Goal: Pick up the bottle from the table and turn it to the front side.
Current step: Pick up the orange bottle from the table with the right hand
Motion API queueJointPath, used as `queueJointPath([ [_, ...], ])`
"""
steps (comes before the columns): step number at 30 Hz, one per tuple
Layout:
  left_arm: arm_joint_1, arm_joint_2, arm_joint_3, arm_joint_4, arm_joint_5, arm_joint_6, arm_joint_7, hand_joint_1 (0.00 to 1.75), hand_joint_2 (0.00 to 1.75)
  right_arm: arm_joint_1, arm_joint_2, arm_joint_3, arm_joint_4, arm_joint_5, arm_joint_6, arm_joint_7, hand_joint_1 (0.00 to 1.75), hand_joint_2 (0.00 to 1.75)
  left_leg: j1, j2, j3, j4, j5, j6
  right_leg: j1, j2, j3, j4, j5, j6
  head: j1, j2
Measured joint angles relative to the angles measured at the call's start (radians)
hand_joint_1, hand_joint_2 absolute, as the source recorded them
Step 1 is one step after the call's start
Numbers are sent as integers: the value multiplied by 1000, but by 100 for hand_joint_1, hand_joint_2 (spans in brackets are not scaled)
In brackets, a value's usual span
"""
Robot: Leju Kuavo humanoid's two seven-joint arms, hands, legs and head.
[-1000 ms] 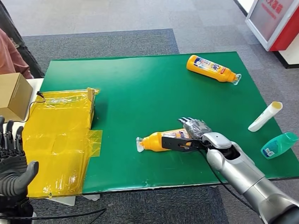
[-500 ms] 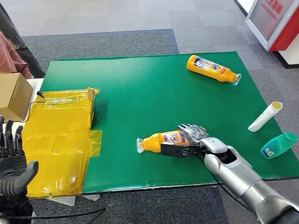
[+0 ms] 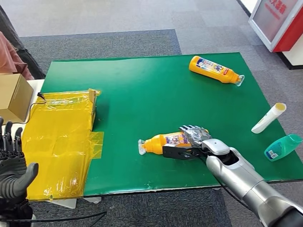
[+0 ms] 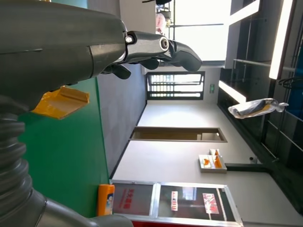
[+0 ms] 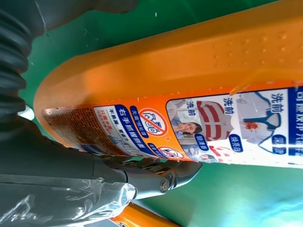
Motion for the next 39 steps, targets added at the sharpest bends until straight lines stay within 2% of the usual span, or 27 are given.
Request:
queueJointPath([
  [2,0,0,0,0,0,0,0,0,175,-1,0,2,2,1,0,-1,29,175,0,0,0,0,0,0,0,0,0,0,0,0,0,0],
  [6,1,0,0,0,0,0,-1,0,175,-3,1,5,4,2,-1,-2,160,175,0,0,0,0,0,0,0,0,0,0,0,0,0,0],
  [8,3,0,0,0,0,1,-2,0,175,-3,1,5,4,2,-2,-5,175,175,0,0,0,0,0,0,0,0,0,0,0,0,0,0],
  [18,14,0,-1,0,-1,3,-7,0,175,-4,-5,4,-11,-44,5,-37,175,175,0,0,0,0,0,0,0,0,0,0,0,0,0,0],
  [33,15,0,-1,0,0,3,-7,0,175,-3,-11,4,-16,-56,7,-43,175,175,0,0,0,0,0,0,0,0,0,0,0,0,0,0],
  [36,18,0,-1,0,0,4,-8,0,175,0,-18,1,-21,-91,3,-57,175,175,0,0,0,0,0,0,0,0,0,0,0,0,0,0],
  [39,21,3,-1,0,0,2,-11,0,175,12,-36,-16,-39,-179,1,-98,175,175,0,0,0,0,0,0,0,0,0,0,0,0,0,0],
])
